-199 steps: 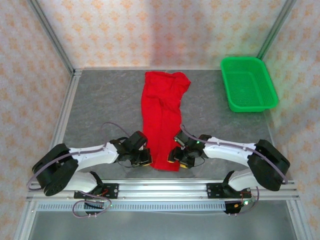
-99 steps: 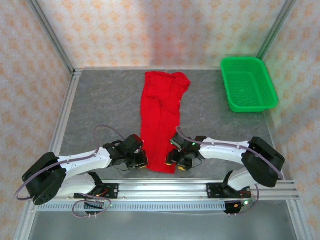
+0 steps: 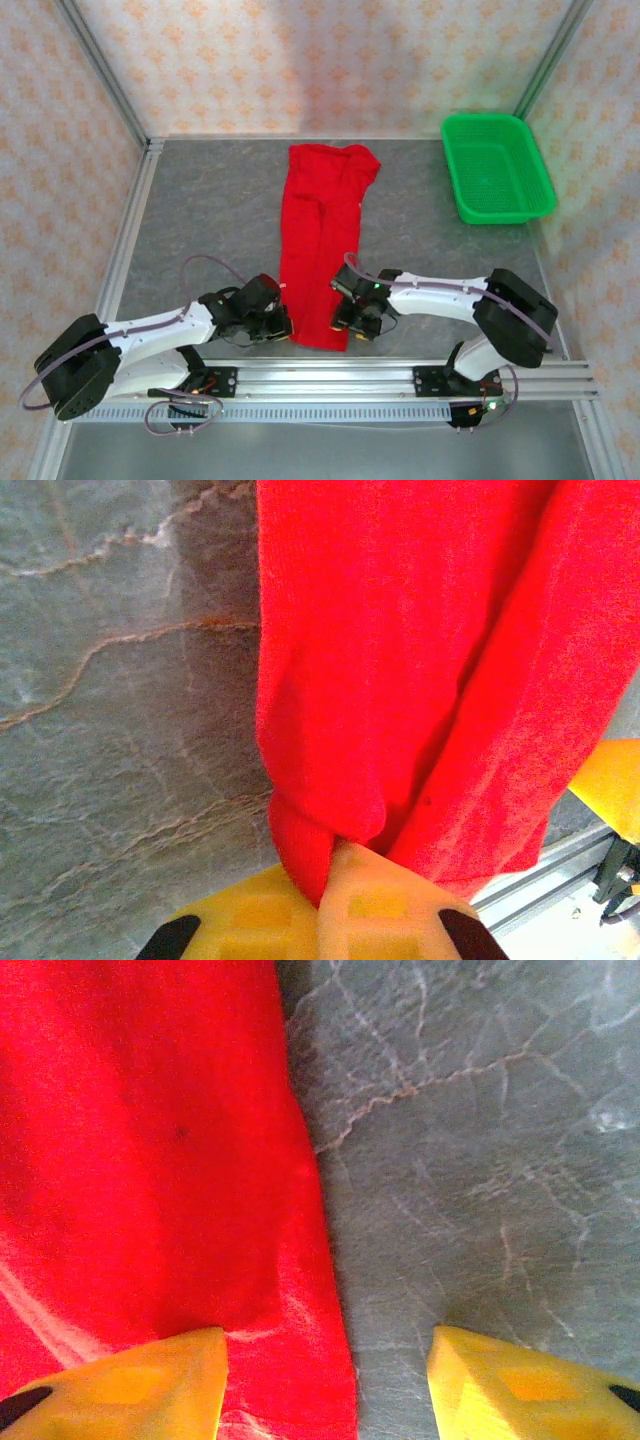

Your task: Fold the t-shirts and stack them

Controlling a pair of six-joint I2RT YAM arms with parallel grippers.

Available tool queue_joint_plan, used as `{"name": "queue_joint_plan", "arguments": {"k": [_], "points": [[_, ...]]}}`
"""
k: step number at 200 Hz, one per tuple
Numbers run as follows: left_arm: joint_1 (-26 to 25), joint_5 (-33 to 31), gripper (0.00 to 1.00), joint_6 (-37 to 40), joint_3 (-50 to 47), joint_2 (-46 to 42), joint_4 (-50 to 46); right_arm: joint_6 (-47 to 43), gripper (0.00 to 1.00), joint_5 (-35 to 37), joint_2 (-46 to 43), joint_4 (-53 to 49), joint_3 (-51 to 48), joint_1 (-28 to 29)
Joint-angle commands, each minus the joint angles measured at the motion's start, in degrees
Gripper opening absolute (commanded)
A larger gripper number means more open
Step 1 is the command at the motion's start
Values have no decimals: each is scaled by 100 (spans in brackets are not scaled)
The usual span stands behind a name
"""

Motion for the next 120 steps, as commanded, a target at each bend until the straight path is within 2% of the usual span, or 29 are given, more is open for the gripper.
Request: {"name": "queue_joint_plan", "arguments": {"k": [1, 32, 60, 84, 120], "points": [[-66, -56, 0, -101, -86, -45, 39, 88, 54, -360, 324, 1166, 274, 228], [-75, 29, 0, -80, -60, 75, 165, 119, 53, -445, 500, 1089, 554, 344], [-78, 46, 0, -65, -80, 116, 221, 136, 48, -489, 736, 916, 804, 480], [-78, 79, 0, -27, -107, 129, 215, 175, 36, -413, 853, 836, 899, 541], [-77, -15, 0, 36, -108, -64, -92, 119, 3, -73, 594, 269, 854, 529]]}}
